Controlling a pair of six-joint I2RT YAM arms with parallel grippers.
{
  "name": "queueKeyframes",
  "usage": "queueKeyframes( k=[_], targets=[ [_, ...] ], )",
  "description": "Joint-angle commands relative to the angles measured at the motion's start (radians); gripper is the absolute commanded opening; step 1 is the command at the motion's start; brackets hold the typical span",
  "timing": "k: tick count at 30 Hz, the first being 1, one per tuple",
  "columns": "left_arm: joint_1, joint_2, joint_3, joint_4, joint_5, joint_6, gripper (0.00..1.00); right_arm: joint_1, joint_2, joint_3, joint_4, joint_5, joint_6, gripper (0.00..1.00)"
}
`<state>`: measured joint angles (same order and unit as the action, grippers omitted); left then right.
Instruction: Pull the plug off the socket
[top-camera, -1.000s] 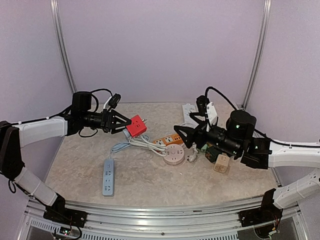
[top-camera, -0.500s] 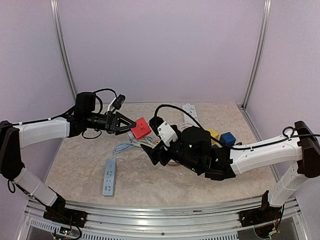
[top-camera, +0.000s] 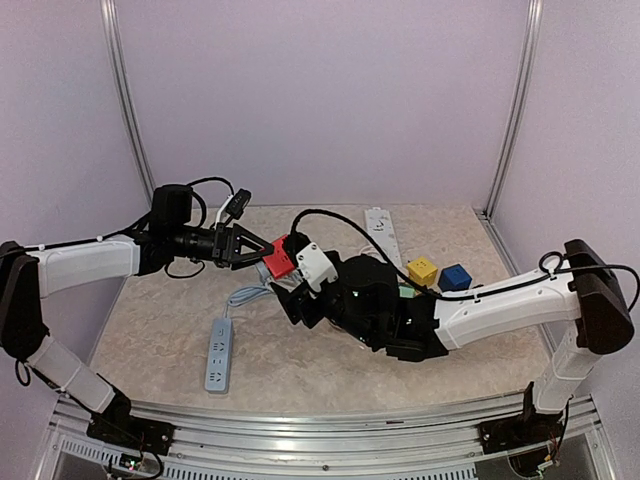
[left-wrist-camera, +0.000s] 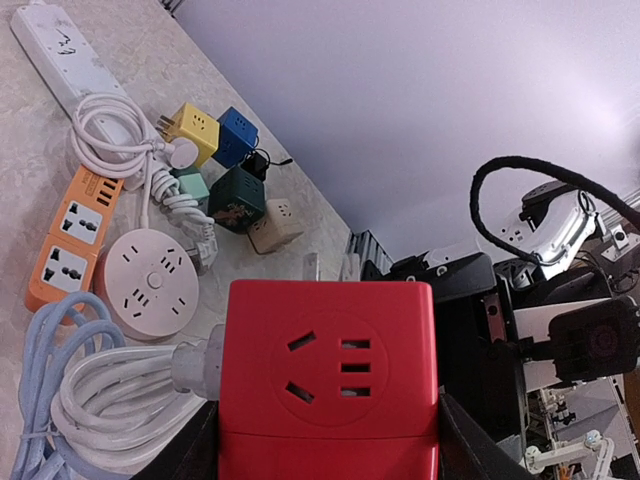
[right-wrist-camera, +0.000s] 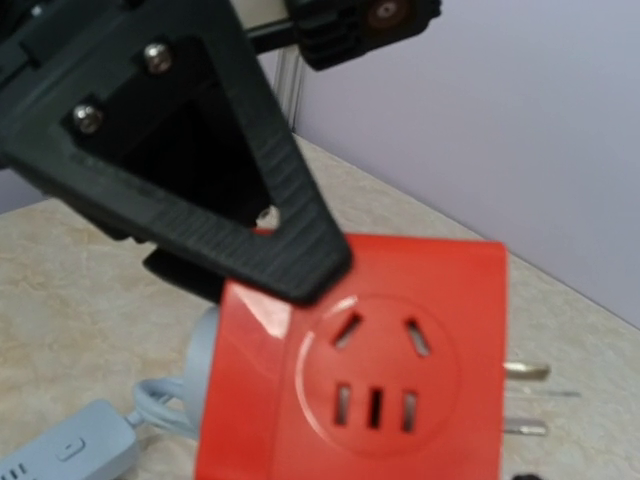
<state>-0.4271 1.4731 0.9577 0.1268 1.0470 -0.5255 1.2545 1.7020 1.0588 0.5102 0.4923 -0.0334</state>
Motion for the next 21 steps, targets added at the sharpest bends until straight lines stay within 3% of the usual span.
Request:
queueKeyframes(
  k=[1, 13, 16, 21],
  targets=[
    [-0.006, -0.039, 0.004, 0.105, 0.024, 0.010, 0.17, 0.012, 0.041, 0.049, 0.004, 0.022, 0.000, 0.80],
    [-0.007, -0.034, 0.006, 0.108, 0.034, 0.007, 0.17, 0.013, 0.101, 0.114, -0.054, 0.136, 0.011, 0.70],
    [-0.009, -0.030, 0.009, 0.107, 0.037, 0.005, 0.18, 0.013, 0.108, 0.123, -0.056, 0.161, 0.016, 0.60],
    [-0.010, -0.024, 0.009, 0.100, 0.032, 0.008, 0.22, 0.014, 0.099, 0.120, -0.058, 0.183, 0.020, 0.33]
  ],
)
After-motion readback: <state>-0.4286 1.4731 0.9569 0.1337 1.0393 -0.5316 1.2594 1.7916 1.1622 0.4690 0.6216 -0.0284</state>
